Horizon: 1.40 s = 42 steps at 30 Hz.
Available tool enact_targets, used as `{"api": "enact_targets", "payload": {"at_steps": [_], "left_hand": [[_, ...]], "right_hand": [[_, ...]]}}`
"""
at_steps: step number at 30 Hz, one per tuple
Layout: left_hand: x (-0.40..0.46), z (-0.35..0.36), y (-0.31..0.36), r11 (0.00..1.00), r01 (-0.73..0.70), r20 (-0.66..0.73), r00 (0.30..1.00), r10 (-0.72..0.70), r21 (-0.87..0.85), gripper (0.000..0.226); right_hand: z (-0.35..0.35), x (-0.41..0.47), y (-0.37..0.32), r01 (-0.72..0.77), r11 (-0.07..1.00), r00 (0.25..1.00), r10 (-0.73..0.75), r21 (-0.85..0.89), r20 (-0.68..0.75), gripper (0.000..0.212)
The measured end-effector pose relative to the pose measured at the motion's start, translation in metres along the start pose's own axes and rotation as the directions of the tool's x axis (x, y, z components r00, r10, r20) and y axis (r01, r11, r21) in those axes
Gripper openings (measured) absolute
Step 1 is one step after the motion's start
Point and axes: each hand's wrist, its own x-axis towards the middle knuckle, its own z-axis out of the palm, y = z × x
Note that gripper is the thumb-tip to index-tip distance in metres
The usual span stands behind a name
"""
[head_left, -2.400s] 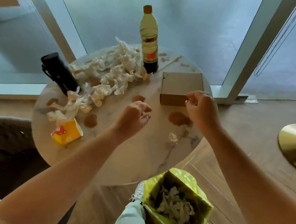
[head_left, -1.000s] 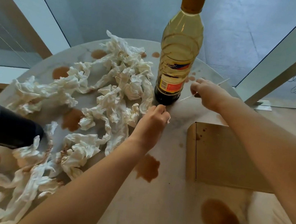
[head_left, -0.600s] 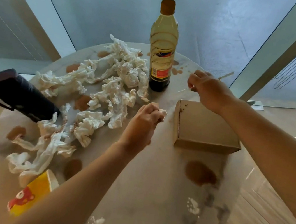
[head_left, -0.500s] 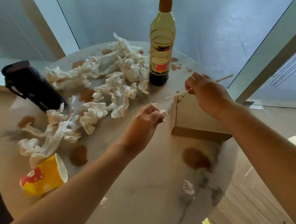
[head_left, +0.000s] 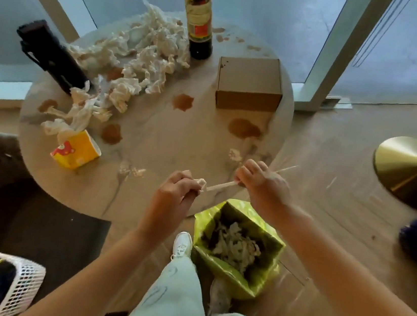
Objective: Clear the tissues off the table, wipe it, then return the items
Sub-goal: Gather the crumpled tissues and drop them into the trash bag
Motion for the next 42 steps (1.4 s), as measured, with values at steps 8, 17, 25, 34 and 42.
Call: {"api": "enact_targets", "payload": {"at_steps": [8, 17, 25, 34, 42], "left_hand": [[-0.058, 0.039, 0.015, 0.998, -0.044, 0.282, 0.958, 0.054, -0.042, 0.012], [-0.059, 0.094, -0.016, 0.985, 0.163, 0.430, 0.886, -0.173, 0.059, 0.008], [-0.043, 0.153, -0.032, 0.943, 0.292, 0.623, 0.710, -0.327, 0.161, 0.029], [-0.024, 0.115, -0.016, 0.924, 0.369, 0.687, 0.647, -0.332, 0.100, 0.032], [-0.025, 0.037, 0.012, 0.871, 0.489, 0.473, 0.778, -0.414, -0.042, 0.026]], "right_hand": [[0.060, -0.092, -0.014, -0.349, 0.924, 0.905, 0.290, 0.155, 0.310, 0.023], [0.148, -0.112, 0.001, -0.734, 0.640, 0.604, 0.466, 0.225, 0.647, 0.053], [0.154, -0.154, 0.010, -0.910, 0.354, 0.398, 0.593, 0.218, 0.700, 0.051], [0.116, -0.133, 0.014, -0.878, 0.401, 0.464, 0.583, 0.261, 0.667, 0.041], [0.050, -0.053, -0.024, -0.573, 0.636, 0.819, 0.453, 0.517, 0.351, 0.029]]}}
